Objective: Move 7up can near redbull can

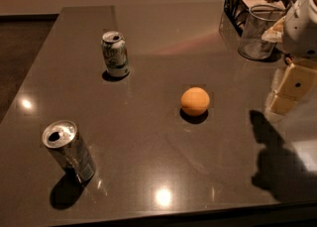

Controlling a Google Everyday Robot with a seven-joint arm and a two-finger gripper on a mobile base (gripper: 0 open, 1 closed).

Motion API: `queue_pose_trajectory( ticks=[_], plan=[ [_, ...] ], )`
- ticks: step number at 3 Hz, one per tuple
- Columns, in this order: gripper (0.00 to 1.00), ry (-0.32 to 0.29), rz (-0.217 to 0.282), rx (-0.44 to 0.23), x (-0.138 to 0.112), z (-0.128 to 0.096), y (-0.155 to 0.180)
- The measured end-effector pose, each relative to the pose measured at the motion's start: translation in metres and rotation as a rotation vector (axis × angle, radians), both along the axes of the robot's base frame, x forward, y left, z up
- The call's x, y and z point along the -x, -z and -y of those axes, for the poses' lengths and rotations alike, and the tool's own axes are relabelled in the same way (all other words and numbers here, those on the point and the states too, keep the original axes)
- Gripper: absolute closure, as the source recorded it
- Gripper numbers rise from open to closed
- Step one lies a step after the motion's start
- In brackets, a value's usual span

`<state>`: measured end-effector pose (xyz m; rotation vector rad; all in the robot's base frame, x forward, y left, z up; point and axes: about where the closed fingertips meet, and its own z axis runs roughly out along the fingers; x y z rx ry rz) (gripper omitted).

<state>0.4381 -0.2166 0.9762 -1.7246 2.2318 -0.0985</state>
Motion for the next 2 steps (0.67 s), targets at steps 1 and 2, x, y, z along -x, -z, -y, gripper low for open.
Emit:
queue_pose_trajectory(
  ticks=[1,2],
  plan=[
    [0.00,0.000,0.000,0.000,0.000,0.000,0.000],
    [0.00,-0.021,0.006,-0.023,-0.012,-0.018,0.002]
  ],
)
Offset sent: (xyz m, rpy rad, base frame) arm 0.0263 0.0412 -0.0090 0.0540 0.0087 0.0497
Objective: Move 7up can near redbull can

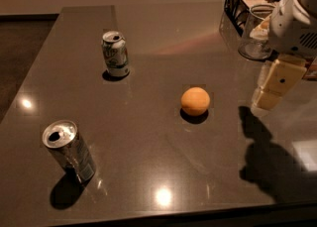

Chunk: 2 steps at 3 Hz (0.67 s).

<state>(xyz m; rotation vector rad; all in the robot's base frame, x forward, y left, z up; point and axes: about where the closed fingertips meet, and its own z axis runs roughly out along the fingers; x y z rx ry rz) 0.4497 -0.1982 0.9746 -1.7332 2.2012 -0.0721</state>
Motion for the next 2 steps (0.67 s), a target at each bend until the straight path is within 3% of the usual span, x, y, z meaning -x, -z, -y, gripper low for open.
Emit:
queue_pose_trajectory(
  ticks=[1,2],
  plan=[
    [0.00,-0.019,-0.005,-0.042,-0.019,-0.028,0.005],
    [0.00,-0.011,-0.014,-0.138,-0.047,-0.062,0.011]
  ],
)
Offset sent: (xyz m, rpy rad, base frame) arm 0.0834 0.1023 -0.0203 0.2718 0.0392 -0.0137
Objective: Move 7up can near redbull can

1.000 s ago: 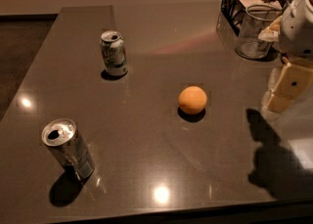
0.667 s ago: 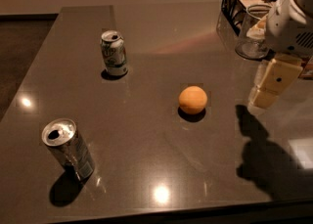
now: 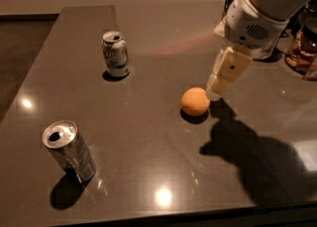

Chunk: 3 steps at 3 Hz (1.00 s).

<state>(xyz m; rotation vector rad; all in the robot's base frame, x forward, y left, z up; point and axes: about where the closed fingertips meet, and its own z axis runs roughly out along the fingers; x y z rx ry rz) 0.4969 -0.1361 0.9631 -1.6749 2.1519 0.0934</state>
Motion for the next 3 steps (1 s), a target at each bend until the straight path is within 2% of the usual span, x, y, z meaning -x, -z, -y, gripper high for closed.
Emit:
queue_pose_trajectory(
  ticks=[2,3],
  plan=[
    [0.00,0.073,0.031,-0.203,-0.081,-0.079,0.017],
    [0.00,0.090,0.056,-0.291,-0.116,-0.122,0.026]
  ],
)
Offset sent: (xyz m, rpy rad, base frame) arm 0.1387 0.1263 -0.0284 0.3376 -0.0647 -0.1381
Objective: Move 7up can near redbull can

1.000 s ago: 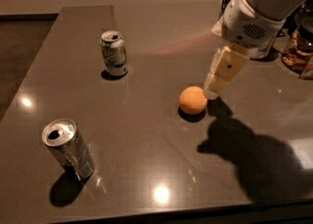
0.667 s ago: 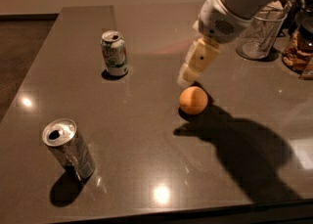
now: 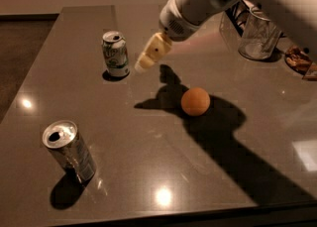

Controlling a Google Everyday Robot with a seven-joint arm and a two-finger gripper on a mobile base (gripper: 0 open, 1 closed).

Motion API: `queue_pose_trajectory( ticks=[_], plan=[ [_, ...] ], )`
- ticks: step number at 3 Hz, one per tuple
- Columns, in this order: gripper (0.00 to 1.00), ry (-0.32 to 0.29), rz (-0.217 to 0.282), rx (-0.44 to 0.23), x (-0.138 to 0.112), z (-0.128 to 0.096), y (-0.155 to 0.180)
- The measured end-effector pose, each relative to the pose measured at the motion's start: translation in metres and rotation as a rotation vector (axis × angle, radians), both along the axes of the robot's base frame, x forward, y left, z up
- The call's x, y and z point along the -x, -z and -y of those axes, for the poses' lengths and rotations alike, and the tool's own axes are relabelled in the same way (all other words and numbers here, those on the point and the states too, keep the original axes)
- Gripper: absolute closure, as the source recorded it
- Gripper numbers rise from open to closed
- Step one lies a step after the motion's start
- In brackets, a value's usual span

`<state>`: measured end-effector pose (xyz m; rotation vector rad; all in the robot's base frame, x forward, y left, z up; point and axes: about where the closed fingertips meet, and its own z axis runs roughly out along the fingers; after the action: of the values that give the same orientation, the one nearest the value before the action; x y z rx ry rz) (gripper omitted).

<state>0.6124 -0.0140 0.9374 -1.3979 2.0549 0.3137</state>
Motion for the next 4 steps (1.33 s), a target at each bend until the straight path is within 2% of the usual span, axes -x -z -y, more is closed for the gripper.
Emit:
queue_pose_trajectory(
  ticks=[1,2,3,4],
  plan=[
    [0.00,-0.001,0.003,-0.073,-0.023,-0.045,0.009],
    [0.00,-0.015,-0.009,-0.128,-0.031,-0.083,0.014],
    [0.00,-0.036,-0.022,-0.156,-0.033,-0.109,0.016],
    [0.18,-0.054,-0.037,-0.168,-0.032,-0.125,0.018]
  ],
)
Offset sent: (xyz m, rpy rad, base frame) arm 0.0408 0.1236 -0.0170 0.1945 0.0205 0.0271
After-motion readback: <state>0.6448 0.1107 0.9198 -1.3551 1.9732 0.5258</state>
